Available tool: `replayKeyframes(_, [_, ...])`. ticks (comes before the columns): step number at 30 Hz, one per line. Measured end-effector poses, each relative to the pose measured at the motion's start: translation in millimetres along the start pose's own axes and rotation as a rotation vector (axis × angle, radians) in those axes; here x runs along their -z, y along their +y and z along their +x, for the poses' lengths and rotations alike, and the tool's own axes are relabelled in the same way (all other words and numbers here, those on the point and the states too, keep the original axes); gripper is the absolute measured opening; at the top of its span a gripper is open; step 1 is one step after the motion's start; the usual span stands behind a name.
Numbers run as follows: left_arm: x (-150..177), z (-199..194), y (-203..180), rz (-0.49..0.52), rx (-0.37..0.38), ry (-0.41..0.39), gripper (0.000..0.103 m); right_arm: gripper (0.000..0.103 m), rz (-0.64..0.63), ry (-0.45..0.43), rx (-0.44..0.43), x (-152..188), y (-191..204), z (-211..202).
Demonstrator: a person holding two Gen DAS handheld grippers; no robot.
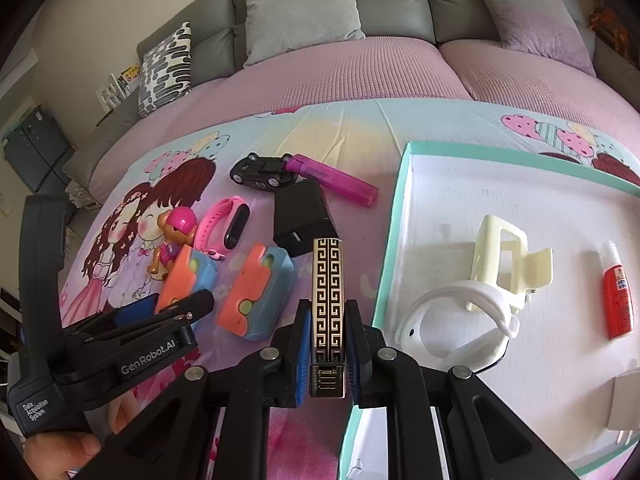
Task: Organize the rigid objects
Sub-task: 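Grasp the orange-and-blue toy block with the left tool while the right tool holds the harmonica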
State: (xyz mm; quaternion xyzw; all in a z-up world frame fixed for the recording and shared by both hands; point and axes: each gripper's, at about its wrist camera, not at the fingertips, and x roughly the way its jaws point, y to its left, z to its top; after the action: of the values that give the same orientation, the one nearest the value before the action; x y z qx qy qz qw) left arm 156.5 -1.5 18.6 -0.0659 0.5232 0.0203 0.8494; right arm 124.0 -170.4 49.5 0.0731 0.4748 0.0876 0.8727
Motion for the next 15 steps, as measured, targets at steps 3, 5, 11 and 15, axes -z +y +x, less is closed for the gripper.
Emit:
replayKeyframes(3, [-0.3,-0.7,-3.4,0.006,0.013,-0.001,0.051,0.017,-0.001,0.003,-0.001,0.3,0.0,0.8])
replayKeyframes(5, [0.8,-2.6,-5.3,0.013,0.009,-0.006,0.050,0.017,-0.001,0.005,-0.003,0.7,-0.2,1.3])
replayKeyframes(11, [1.9,-7.1,-8.8,0.021,0.032,-0.019,0.045,0.017,-0.001,0.007,-0.005,1.3,-0.1,1.7])
replayKeyframes(15, [0.8,-9.5,-9.4,0.027,0.041,-0.029,0.044,0.017,-0.003,0.006,-0.006,1.7,0.1,0.6])
